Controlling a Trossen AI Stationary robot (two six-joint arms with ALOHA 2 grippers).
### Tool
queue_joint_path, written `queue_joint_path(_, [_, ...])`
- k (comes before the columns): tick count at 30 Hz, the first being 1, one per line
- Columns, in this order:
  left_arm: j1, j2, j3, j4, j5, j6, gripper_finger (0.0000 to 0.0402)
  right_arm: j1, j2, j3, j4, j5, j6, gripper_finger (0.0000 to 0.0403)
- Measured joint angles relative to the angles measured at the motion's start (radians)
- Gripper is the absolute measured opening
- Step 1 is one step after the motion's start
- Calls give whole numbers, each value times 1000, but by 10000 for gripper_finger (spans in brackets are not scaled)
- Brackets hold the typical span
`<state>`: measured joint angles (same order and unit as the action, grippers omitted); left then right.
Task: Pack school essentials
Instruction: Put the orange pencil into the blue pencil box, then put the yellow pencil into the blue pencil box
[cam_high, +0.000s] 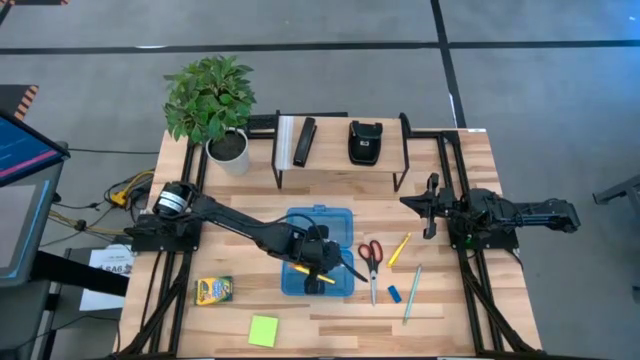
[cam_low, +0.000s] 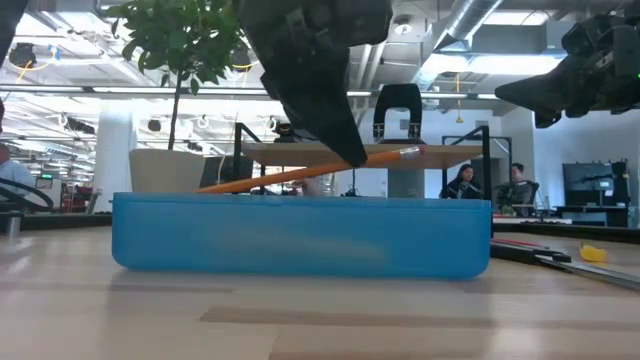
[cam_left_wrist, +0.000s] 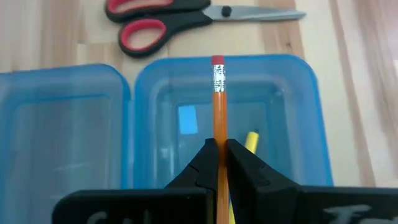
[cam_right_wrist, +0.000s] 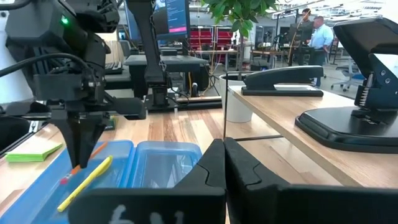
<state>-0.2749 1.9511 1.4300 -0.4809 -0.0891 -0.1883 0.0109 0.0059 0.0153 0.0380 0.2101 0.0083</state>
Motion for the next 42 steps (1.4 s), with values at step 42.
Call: queue_joint_path(42, [-128, -203, -110, 119, -153, 116, 107, 0, 0, 0, 0, 0, 0, 8])
